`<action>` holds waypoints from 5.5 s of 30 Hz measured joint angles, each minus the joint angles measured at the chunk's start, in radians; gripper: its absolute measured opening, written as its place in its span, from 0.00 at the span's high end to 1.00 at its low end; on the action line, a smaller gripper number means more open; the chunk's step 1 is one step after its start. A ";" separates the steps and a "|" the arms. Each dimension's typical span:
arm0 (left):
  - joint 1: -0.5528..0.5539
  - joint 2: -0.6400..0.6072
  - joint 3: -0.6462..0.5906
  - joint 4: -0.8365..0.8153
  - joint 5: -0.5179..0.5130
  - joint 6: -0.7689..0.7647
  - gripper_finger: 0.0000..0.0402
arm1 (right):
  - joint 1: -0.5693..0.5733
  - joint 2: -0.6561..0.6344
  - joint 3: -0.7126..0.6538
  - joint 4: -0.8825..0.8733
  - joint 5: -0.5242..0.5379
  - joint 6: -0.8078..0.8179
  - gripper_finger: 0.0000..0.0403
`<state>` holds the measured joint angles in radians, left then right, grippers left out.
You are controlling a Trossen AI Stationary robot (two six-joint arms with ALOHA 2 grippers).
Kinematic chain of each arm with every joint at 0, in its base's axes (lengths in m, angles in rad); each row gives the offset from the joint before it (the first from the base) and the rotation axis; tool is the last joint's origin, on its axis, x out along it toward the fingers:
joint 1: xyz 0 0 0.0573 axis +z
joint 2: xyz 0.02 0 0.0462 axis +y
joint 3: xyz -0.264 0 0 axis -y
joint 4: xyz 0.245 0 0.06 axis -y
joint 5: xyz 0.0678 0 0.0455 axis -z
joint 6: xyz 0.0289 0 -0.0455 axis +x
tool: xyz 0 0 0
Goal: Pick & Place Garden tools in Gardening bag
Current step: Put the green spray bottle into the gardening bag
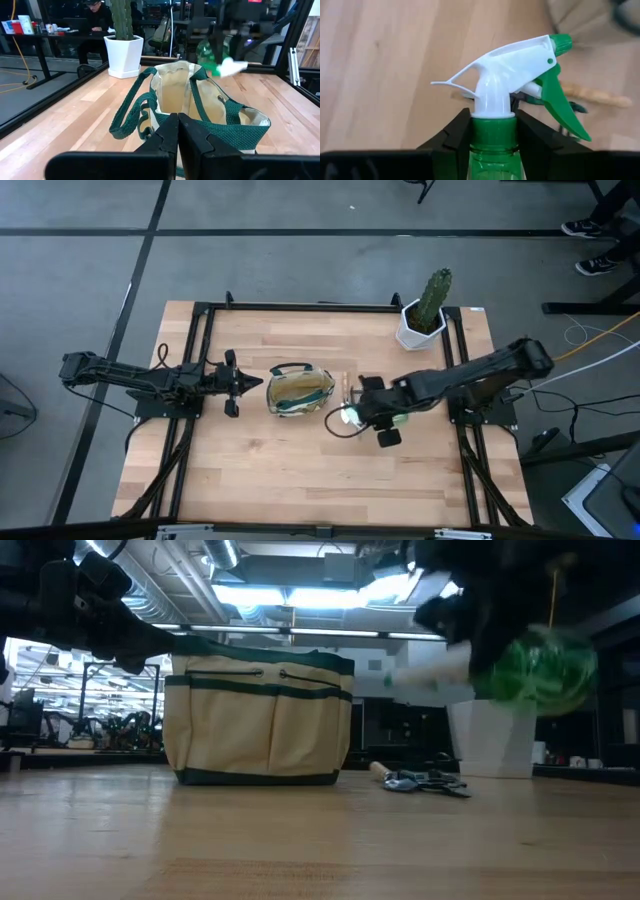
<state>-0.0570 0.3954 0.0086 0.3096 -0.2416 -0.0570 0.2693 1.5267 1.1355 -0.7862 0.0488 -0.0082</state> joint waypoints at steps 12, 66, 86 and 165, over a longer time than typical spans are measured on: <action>0.000 0.000 0.000 -0.004 0.000 0.000 0.99 | 0.029 -0.219 0.000 0.091 0.106 0.029 0.66; 0.000 0.000 0.000 -0.007 0.000 0.000 0.99 | -0.094 0.124 0.000 1.147 0.263 -0.323 0.66; 0.000 0.000 0.000 -0.007 0.000 0.000 0.99 | -0.146 0.257 0.000 1.325 0.128 -0.502 0.66; 0.000 0.000 0.000 -0.008 0.000 0.000 0.99 | -0.209 0.166 0.268 0.325 0.157 -0.202 0.63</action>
<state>-0.0569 0.3952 0.0086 0.3020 -0.2417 -0.0573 0.0600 1.6928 1.4036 -0.4613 0.2055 -0.2102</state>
